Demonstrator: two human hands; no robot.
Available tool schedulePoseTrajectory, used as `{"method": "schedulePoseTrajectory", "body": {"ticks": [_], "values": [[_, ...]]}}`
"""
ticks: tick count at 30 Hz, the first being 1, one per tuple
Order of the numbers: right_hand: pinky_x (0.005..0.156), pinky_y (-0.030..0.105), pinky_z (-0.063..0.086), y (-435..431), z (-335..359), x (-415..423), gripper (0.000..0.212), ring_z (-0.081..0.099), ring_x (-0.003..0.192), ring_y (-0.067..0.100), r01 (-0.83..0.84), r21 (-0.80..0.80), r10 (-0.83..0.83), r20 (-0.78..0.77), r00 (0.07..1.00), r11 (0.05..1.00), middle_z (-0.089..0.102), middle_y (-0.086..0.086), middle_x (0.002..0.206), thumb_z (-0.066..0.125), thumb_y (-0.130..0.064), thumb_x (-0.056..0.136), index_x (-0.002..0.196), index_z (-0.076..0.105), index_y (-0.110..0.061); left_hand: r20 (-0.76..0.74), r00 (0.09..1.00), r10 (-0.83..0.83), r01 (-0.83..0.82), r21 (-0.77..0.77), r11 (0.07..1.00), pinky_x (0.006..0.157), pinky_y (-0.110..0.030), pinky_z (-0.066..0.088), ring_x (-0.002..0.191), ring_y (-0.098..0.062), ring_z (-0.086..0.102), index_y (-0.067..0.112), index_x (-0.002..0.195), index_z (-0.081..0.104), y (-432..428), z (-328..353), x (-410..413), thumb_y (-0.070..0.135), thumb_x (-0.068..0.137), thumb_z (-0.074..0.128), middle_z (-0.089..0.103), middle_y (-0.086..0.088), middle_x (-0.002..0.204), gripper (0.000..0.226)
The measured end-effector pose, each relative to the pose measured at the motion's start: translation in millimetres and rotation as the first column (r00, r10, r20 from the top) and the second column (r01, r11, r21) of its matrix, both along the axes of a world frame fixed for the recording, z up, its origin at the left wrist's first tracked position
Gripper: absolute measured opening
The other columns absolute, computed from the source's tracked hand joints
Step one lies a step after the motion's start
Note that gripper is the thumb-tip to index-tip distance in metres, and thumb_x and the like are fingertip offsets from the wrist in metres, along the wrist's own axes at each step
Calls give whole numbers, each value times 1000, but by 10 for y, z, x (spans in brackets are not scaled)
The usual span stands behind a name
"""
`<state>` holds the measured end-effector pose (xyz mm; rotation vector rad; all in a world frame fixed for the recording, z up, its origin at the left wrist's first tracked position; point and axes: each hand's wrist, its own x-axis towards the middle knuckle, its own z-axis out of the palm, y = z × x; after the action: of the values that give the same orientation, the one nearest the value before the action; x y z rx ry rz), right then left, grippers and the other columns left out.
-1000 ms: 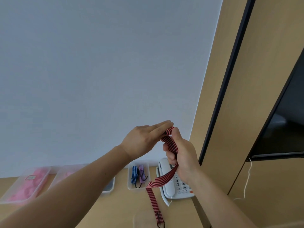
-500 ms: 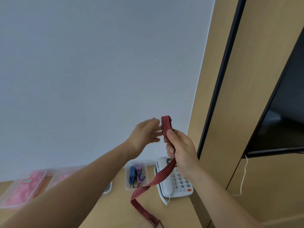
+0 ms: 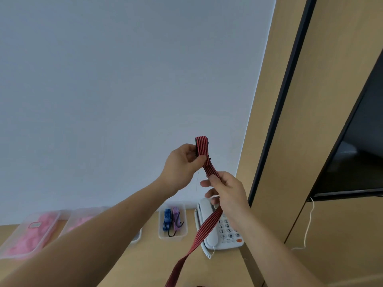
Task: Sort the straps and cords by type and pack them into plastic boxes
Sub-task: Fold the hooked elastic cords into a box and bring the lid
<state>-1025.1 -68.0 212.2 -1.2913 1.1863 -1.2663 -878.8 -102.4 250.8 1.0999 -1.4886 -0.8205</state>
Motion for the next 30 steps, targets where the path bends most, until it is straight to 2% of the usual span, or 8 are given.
{"method": "schedulePoseTrajectory", "body": {"ticks": [7, 11, 17, 20, 23, 26, 28, 30], "values": [[40, 19, 32, -38, 86, 77, 25, 43, 43, 10, 13, 82, -10, -38, 999, 997, 60, -5, 58, 51, -23, 99, 88, 67, -7, 285, 935, 210, -124, -293, 948, 78, -19, 53, 87, -9, 69, 13, 114, 63, -8, -134, -9, 21, 92, 65, 68, 12, 89, 24], [39, 19, 30, -8, 103, 92, 30, 43, 43, 12, -28, 76, 28, 6, 1000, 997, 59, -2, 56, 49, -29, 101, 88, 67, -8, 406, 876, 262, -94, -388, 917, 81, -38, 56, 91, -22, 71, 9, 118, 62, 8, -182, 47, 27, 94, 64, 74, 0, 101, 30], [39, 21, 23, 25, 148, 89, 63, 32, 40, 11, -82, 48, 78, 85, 993, 995, 52, 1, 57, 33, -59, 99, 81, 69, -11, 536, 733, 419, 124, -711, 692, 42, -33, 52, 48, -26, 62, 7, 109, 62, 35, -223, 118, 19, 92, 60, 74, -2, 75, 21], [40, 21, 22, 41, 136, 95, 64, 30, 41, 10, -120, 18, 118, 87, 989, 993, 50, 1, 59, 37, -66, 93, 77, 69, -13, 559, 689, 461, 271, -789, 552, 40, -29, 49, 52, -25, 61, 12, 115, 51, -12, -261, 184, 11, 89, 47, 74, -4, 91, 26], [41, 20, 21, 28, 139, 78, 61, 28, 42, 10, -128, -41, 132, 138, 982, 991, 50, 1, 62, 51, -63, 83, 88, 68, -5, 541, 791, 284, 177, -648, 741, 71, -32, 60, 95, -22, 72, 14, 132, 55, -22, -328, 202, -4, 88, 50, 67, -3, 127, 48], [43, 20, 23, 1, 164, 56, 64, 31, 44, 11, -117, -102, 131, 142, 981, 988, 54, 0, 63, 53, -58, 84, 95, 62, 5, 179, 974, -140, 148, -31, 989, 90, -25, 54, 108, -13, 68, 15, 145, 42, 33, -241, 134, 8, 97, 53, 63, 1, 129, 50], [43, 21, 27, 1, 164, 64, 56, 35, 44, 12, -110, -142, 122, 82, 989, 984, 57, 0, 61, 53, -55, 87, 86, 61, 0, -147, 947, -284, 315, 277, 908, 96, -42, 53, 97, -22, 70, 7, 125, 58, 63, -123, 89, 27, 102, 47, 72, -8, 105, 33], [44, 22, 31, 4, 142, 84, 48, 39, 44, 12, -100, -159, 104, 13, 995, 982, 58, 0, 58, 53, -51, 90, 78, 59, -5, -222, 894, -390, 443, 295, 847, 90, -45, 52, 84, -32, 65, 0, 101, 65, 107, -51, 65, 36, 102, 44, 67, -15, 80, 41]]}}
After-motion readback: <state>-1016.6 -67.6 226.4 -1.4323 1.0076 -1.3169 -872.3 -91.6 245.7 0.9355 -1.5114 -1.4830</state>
